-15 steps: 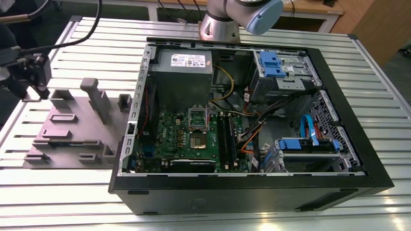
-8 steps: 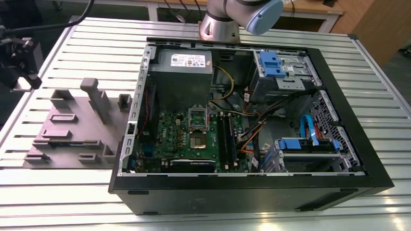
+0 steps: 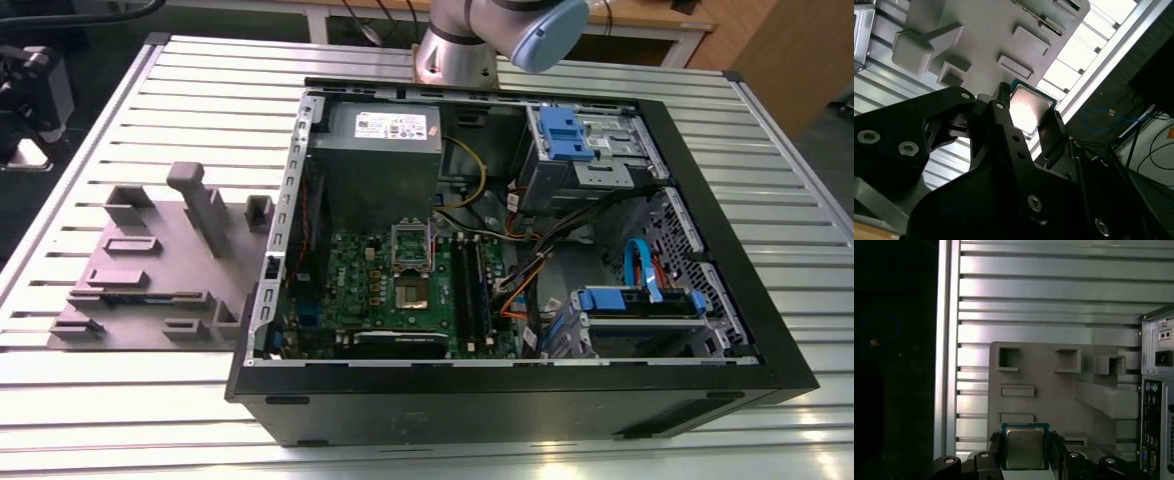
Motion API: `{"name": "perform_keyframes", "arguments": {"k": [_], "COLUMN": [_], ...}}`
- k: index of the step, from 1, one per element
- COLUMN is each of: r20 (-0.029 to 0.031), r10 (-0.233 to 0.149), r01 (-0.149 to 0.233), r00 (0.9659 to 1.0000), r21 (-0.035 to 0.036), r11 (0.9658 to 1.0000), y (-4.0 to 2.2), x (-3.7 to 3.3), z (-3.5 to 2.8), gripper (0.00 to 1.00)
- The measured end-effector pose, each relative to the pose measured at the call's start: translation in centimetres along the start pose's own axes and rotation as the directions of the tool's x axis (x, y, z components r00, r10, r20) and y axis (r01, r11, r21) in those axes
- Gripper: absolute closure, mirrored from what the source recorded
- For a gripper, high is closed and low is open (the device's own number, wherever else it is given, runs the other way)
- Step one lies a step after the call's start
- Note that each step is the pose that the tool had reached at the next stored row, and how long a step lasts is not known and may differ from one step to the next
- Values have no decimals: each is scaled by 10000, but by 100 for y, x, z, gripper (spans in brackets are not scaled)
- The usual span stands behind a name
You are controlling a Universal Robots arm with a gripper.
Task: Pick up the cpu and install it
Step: 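Pick up the cpu and move it towards the insertion slot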
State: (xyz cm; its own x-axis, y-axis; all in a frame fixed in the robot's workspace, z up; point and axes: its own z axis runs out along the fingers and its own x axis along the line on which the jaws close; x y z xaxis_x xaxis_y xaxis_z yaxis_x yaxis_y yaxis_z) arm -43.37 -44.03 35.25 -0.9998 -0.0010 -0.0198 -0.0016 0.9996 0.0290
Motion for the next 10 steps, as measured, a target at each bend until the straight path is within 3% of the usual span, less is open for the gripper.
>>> {"name": "perform_keyframes", "arguments": {"k": [4,10], "r20": [0,2], "r10": [0,0], "r01": [0,0], "r00": [10000,10000], "r21": [0,-1], "r11": [10000,10000], "y": [2,4], "x": [-2,-3], "z": [-80,-148], "gripper": [53,53]}}
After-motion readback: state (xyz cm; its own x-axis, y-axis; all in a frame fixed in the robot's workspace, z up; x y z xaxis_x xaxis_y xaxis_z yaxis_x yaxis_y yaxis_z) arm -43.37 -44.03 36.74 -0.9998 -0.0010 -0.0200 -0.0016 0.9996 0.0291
